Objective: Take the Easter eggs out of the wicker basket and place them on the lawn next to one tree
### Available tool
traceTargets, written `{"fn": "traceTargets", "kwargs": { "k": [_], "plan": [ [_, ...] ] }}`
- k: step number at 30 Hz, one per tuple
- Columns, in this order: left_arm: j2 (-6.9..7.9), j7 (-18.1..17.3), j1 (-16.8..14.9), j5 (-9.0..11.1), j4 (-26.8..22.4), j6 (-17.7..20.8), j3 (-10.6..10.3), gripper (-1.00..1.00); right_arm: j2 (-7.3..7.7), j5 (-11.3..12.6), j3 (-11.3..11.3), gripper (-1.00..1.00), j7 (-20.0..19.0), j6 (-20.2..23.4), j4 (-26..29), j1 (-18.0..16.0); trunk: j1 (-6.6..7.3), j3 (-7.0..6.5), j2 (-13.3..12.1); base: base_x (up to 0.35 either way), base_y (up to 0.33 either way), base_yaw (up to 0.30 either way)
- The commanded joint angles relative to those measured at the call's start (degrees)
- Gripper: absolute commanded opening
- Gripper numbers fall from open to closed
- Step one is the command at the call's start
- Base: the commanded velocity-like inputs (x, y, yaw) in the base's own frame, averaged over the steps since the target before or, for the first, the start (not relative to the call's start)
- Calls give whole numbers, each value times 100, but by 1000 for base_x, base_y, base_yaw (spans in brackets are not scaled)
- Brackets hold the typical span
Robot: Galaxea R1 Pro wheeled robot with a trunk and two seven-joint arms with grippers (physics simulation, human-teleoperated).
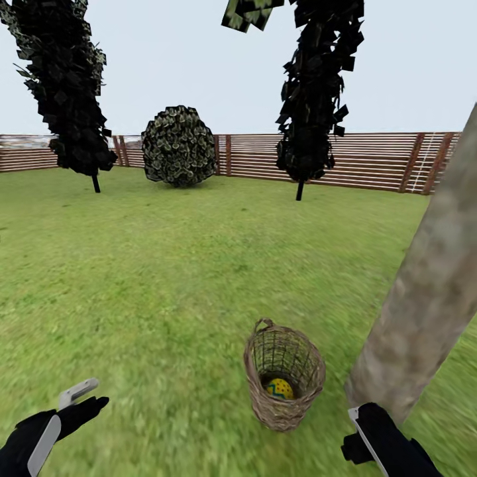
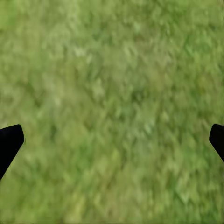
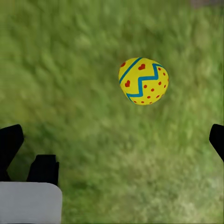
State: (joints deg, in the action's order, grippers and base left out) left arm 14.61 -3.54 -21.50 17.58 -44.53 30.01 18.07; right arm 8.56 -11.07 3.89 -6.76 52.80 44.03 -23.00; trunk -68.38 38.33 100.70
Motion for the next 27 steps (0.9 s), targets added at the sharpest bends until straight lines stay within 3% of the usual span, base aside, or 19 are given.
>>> {"fn": "traceTargets", "kwargs": {
  "k": [1, 13, 27],
  "plan": [
    [-2, -24, -3, 8, -3, 31, 19, 100, 5, -62, 16, 100, -54, 29, 9, -3, -1, 6, 3, 80, 287, 0],
    [-2, -30, -3, 8, -3, 32, 21, 100, 21, -50, 16, 100, -54, -45, 7, -3, -1, 6, 3, -13, 319, 0],
    [-18, 4, -3, 0, 32, 31, 5, 100, 45, -57, -4, 100, -54, -50, -43, -3, -1, 6, 3, 284, 196, 0]
  ]
}}
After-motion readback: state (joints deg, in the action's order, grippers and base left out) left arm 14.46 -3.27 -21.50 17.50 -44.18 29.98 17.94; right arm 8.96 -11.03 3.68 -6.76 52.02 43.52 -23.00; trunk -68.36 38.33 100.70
